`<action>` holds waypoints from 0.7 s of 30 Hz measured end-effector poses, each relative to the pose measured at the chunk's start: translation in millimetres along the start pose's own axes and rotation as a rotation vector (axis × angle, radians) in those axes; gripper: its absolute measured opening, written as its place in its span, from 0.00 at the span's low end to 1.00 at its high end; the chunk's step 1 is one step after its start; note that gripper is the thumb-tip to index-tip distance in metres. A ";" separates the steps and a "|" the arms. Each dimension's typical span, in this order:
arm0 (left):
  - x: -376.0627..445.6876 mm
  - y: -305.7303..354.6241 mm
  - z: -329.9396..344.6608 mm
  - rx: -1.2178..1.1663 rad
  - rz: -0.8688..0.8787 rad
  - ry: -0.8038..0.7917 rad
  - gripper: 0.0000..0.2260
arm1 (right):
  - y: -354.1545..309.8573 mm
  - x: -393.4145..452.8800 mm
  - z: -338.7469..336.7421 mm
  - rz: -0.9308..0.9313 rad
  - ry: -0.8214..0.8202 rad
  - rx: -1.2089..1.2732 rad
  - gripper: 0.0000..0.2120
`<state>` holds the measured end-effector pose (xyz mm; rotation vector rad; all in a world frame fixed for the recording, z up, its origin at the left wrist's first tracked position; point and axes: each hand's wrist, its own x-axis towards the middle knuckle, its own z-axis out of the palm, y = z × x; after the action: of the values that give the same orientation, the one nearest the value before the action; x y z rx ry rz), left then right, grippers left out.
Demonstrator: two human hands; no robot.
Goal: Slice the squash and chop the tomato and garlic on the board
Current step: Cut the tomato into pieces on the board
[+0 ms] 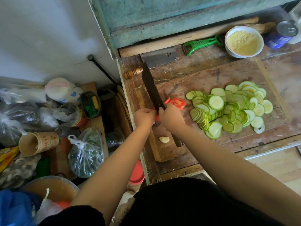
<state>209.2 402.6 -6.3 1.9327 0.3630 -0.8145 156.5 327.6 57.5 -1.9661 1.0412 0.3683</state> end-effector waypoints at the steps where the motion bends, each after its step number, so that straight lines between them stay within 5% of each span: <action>1: -0.2 -0.2 -0.3 0.003 -0.001 0.009 0.03 | 1.5 0.1 -3.4 -0.007 0.008 -0.015 0.15; 13: -0.5 8.3 0.5 0.054 0.198 0.033 0.09 | 33.4 -24.4 -34.7 -0.121 0.128 0.041 0.13; 21: -12.8 5.1 5.0 0.494 0.532 0.132 0.16 | 53.1 -29.6 -65.7 -0.103 0.213 0.007 0.08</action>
<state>200.7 396.9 4.2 2.3920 -0.3046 -0.4449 88.7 275.8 84.3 -2.0760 1.0658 0.0995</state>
